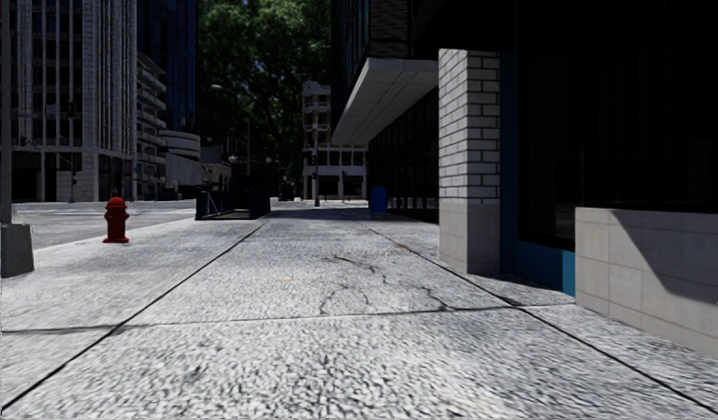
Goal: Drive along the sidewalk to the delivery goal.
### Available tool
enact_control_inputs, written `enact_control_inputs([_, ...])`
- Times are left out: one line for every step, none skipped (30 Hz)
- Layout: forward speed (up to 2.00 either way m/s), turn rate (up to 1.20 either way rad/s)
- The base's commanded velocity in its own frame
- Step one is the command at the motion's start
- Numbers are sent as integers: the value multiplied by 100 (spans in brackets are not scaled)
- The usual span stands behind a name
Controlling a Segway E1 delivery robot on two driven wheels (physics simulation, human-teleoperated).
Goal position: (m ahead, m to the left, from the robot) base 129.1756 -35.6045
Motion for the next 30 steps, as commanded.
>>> enact_control_inputs([200, 0])
enact_control_inputs([200, 0])
enact_control_inputs([200, 0])
enact_control_inputs([200, 0])
enact_control_inputs([200, 0])
enact_control_inputs([200, 0])
enact_control_inputs([200, 0])
enact_control_inputs([200, 0])
enact_control_inputs([200, 0])
enact_control_inputs([200, 0])
enact_control_inputs([200, 0])
enact_control_inputs([200, 0])
enact_control_inputs([200, 0])
enact_control_inputs([200, 0])
enact_control_inputs([200, 0])
enact_control_inputs([200, 0])
enact_control_inputs([200, 0])
enact_control_inputs([200, 0])
enact_control_inputs([200, 0])
enact_control_inputs([200, 0])
enact_control_inputs([200, 0])
enact_control_inputs([200, 0])
enact_control_inputs([200, 0])
enact_control_inputs([200, 0])
enact_control_inputs([200, 0])
enact_control_inputs([200, 0])
enact_control_inputs([200, 0])
enact_control_inputs([200, 0])
enact_control_inputs([200, 0])
enact_control_inputs([200, 0])
